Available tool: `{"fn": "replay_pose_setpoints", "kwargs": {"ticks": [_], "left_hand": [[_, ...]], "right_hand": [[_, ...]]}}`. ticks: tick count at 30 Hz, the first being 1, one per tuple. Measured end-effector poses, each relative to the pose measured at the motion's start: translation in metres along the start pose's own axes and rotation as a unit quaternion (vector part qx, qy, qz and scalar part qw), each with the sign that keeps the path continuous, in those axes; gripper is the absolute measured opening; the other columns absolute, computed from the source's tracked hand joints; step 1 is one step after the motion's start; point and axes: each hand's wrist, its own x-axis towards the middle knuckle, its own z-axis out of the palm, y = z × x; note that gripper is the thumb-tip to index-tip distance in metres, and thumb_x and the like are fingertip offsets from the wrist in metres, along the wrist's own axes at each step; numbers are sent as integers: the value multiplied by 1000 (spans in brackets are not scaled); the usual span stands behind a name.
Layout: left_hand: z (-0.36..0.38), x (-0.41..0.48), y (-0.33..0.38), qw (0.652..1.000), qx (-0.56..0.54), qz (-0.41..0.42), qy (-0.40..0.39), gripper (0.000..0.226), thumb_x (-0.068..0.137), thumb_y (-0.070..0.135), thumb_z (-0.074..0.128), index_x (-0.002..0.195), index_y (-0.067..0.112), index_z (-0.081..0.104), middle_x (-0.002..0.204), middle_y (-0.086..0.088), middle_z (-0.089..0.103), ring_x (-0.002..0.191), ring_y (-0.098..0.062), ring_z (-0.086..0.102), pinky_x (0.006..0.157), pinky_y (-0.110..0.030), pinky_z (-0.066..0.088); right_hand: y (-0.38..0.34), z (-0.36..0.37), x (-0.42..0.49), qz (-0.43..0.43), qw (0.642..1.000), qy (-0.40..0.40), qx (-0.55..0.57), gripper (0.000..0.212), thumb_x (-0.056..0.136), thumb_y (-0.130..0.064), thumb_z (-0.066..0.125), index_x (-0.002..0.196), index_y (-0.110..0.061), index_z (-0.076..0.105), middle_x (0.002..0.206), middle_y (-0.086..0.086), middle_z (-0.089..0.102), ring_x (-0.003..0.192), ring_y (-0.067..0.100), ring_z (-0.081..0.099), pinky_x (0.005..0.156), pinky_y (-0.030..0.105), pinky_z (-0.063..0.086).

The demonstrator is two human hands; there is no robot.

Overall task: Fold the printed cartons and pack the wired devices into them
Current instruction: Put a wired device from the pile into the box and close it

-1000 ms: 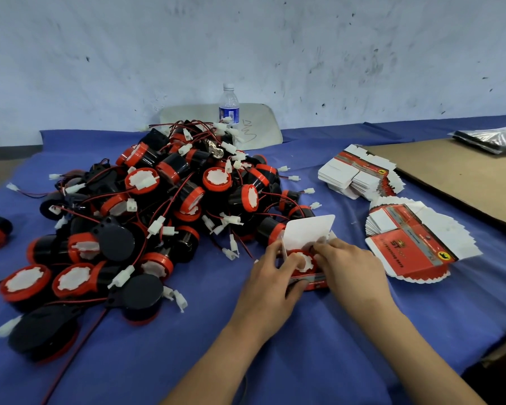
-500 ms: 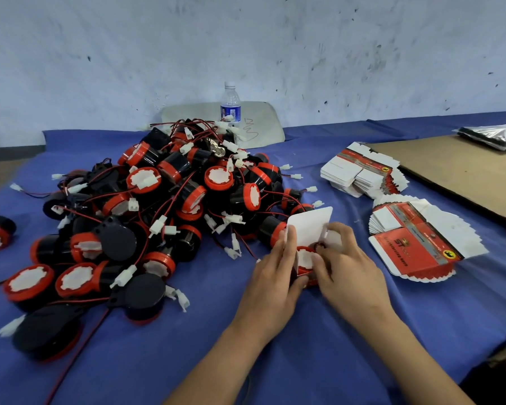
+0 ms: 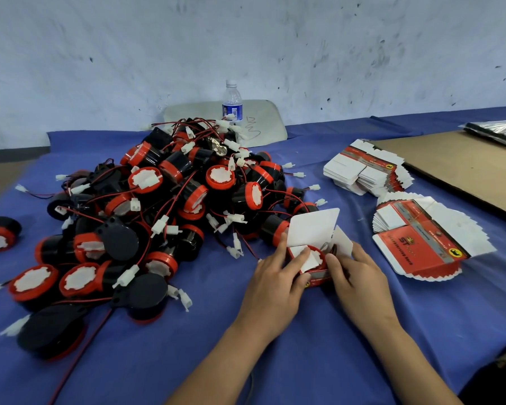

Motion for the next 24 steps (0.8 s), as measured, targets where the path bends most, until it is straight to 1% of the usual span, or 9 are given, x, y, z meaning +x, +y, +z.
{"fn": "replay_pose_setpoints", "kwargs": {"ticks": [2, 4, 7, 9, 10, 13, 17, 20, 24], "left_hand": [[-1, 0, 0, 1000, -3, 1, 2, 46, 102, 32, 44, 147, 33, 37, 162, 3, 11, 125, -25, 39, 108, -33, 30], [-1, -1, -1, 1000, -17, -4, 5, 44, 102, 31, 44, 145, 34, 39, 162, 4, 11, 127, -26, 38, 108, -32, 31], [-2, -1, -1, 999, -41, -10, 7, 42, 102, 30, 45, 143, 33, 43, 161, 6, 12, 132, -23, 35, 110, -33, 32], [-2, -1, 0, 999, -48, -8, 6, 41, 102, 29, 45, 143, 32, 44, 161, 6, 13, 135, -21, 33, 113, -36, 30], [-3, -1, 0, 999, -51, -7, 5, 41, 102, 29, 45, 143, 32, 44, 161, 7, 12, 136, -20, 31, 114, -37, 28], [-2, 0, 1, 999, -51, -3, 4, 41, 102, 29, 44, 143, 31, 44, 161, 9, 8, 140, -21, 30, 117, -38, 20], [0, -1, 1, 999, -51, -4, 12, 40, 102, 29, 45, 142, 31, 46, 161, 15, 3, 138, -17, 34, 109, -31, 27], [0, -1, 2, 998, -58, 5, 26, 39, 101, 26, 47, 140, 27, 49, 161, 14, 6, 137, -13, 35, 105, -28, 28], [0, -2, 2, 996, -72, 24, 42, 38, 100, 24, 50, 138, 23, 53, 161, 12, 8, 138, -11, 32, 104, -30, 41]], "right_hand": [[-2, -1, -5, -38, 998, 39, -19, 18, 93, -14, 60, 86, -4, 73, 88, 0, 61, 77, 25, 52, 62, 30, 36], [-4, -5, -10, -72, 995, 70, -10, 4, 89, -9, 65, 87, -10, 67, 78, -7, 58, 71, 21, 47, 58, 27, 34], [-3, -7, -11, -3, 990, 77, 119, 31, 88, -12, 67, 105, -30, 47, 86, -15, 58, 83, 15, 58, 64, 20, 38], [-3, -7, -11, 31, 984, 73, 161, 47, 86, -16, 68, 124, -31, 46, 92, -25, 58, 86, 2, 60, 70, 15, 40], [-3, -7, -10, 33, 984, 69, 163, 53, 86, -17, 69, 131, -32, 46, 94, -28, 57, 86, 3, 60, 70, 17, 42], [-7, -7, -7, 28, 982, 56, 177, 45, 80, -27, 75, 120, -39, 57, 99, -16, 63, 86, 15, 60, 71, 27, 47], [-14, -2, -1, 48, 974, 67, 212, 40, 78, -22, 78, 101, -45, 54, 100, -7, 59, 84, 8, 59, 69, 32, 51], [-11, 0, 3, 57, 965, 62, 249, 42, 82, -8, 72, 100, -41, 53, 101, -1, 59, 87, 5, 58, 71, 26, 49], [-7, 1, 6, 106, 926, 30, 361, 45, 84, -1, 66, 104, -40, 54, 102, -8, 62, 87, 6, 60, 72, 20, 48]]}}
